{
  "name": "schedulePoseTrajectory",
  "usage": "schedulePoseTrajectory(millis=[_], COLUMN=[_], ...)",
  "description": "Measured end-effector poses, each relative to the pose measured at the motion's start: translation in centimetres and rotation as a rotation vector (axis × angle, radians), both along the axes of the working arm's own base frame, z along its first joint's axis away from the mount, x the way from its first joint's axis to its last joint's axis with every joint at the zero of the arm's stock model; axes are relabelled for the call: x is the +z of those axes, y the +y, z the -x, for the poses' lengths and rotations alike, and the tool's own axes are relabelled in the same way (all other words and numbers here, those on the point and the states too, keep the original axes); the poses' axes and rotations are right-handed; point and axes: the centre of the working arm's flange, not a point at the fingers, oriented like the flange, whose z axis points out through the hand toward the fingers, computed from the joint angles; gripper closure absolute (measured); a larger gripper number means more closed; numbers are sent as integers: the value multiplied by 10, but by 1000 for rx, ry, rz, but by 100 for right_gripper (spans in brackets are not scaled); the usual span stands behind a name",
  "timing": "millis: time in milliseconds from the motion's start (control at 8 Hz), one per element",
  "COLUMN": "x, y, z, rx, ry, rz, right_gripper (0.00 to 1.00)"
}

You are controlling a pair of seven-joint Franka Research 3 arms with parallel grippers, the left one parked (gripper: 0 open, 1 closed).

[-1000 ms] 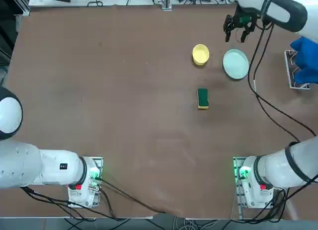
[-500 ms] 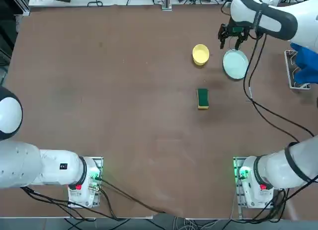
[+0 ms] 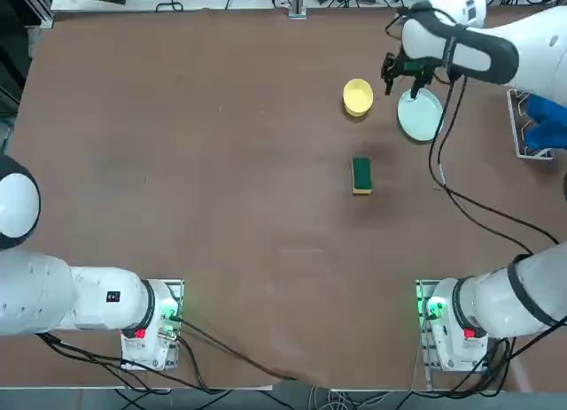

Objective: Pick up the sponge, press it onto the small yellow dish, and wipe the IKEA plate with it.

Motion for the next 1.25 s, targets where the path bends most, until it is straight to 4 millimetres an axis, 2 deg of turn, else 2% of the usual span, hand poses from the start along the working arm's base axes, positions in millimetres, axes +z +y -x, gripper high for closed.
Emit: schedulePoseTrajectory(millis=[250, 750, 1125, 1250], x=[-14, -47, -93, -103], y=[14, 27, 45, 54], z=[9, 23, 54, 66], rx=[-10, -23, 2, 1], ry=[-27, -67, -43, -29], rz=[-8, -28, -20, -11], right_gripper=[0, 0, 0, 0])
